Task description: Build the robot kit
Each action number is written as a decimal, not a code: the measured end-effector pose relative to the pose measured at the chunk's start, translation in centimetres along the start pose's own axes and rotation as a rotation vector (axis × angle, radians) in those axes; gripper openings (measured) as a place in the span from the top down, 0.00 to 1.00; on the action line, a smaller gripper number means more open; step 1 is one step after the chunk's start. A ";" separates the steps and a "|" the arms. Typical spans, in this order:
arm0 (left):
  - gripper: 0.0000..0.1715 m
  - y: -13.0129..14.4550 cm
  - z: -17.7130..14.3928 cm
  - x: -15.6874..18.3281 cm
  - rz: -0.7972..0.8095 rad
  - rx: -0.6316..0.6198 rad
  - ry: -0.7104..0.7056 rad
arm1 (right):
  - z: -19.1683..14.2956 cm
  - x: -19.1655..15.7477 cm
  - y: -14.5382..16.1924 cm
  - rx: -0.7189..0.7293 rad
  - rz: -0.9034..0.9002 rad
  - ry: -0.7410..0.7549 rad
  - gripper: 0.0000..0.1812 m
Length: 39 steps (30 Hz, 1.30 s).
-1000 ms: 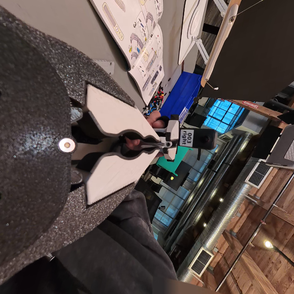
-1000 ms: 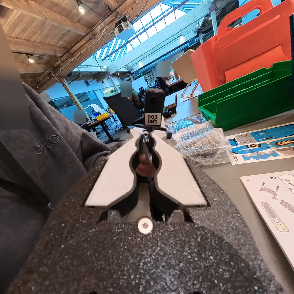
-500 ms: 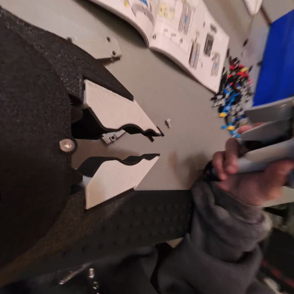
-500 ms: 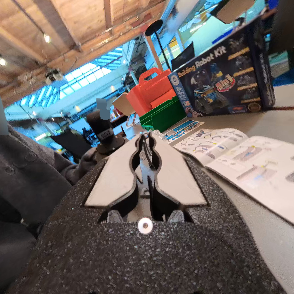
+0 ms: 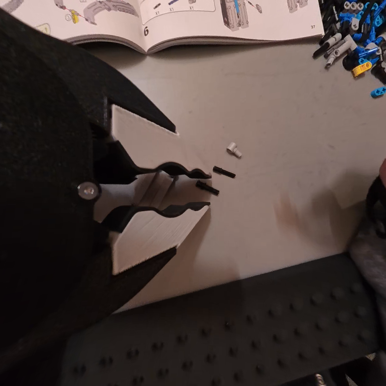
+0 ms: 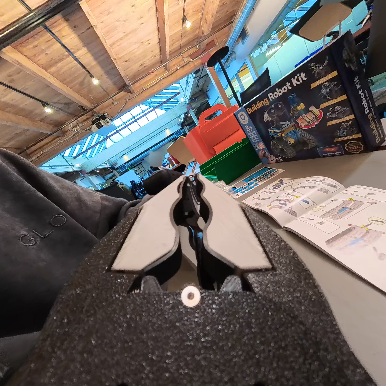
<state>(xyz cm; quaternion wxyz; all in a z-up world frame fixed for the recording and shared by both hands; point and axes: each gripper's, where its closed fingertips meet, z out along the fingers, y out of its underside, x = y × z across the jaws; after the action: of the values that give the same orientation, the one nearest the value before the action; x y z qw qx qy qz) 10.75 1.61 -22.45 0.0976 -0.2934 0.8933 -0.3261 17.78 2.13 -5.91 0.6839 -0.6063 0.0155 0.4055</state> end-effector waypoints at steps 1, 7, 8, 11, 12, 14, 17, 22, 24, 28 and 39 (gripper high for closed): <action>0.88 0.3 0.3 0.0 0.004 -0.009 0.007 | 0.0 0.1 0.0 0.000 -0.001 0.002 0.97; 0.95 0.3 0.7 0.4 -0.009 0.009 0.015 | 0.2 0.4 0.4 -0.020 0.000 0.017 0.97; 0.96 0.3 0.7 0.5 -0.015 0.008 0.011 | 0.2 0.5 0.5 -0.023 -0.001 0.020 0.97; 0.97 0.3 0.7 0.5 -0.037 0.009 -0.023 | 0.3 0.8 0.7 -0.035 0.002 0.033 0.97; 0.97 0.3 0.7 0.5 -0.053 0.006 -0.037 | 0.3 0.9 0.8 -0.036 0.005 0.037 0.97; 0.98 0.4 0.6 0.6 -0.099 -0.003 -0.064 | 0.3 1.0 0.7 -0.035 0.006 0.042 0.97; 0.98 0.3 0.0 0.7 -0.112 0.016 -0.138 | 0.2 1.0 0.7 -0.032 0.008 0.042 0.97; 0.98 0.0 -1.7 1.1 -0.185 0.115 -0.217 | 0.4 1.4 1.4 -0.073 -0.021 0.078 0.97; 0.98 0.3 -1.1 1.5 -0.205 0.107 -0.197 | 0.5 1.5 1.6 -0.081 -0.017 0.081 0.97; 0.98 0.1 0.3 1.6 -0.172 0.074 -0.213 | 0.7 1.7 1.9 -0.095 -0.014 0.088 0.97; 0.87 -0.4 0.6 1.4 -0.213 0.089 -0.178 | 0.8 1.9 2.2 -0.108 -0.014 0.098 0.97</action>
<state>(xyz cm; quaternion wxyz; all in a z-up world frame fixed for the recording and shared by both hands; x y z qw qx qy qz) 9.99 0.19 -22.66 0.1542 -0.4095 0.8297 -0.3466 17.43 3.65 -8.53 0.6514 -0.6617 0.0228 0.3706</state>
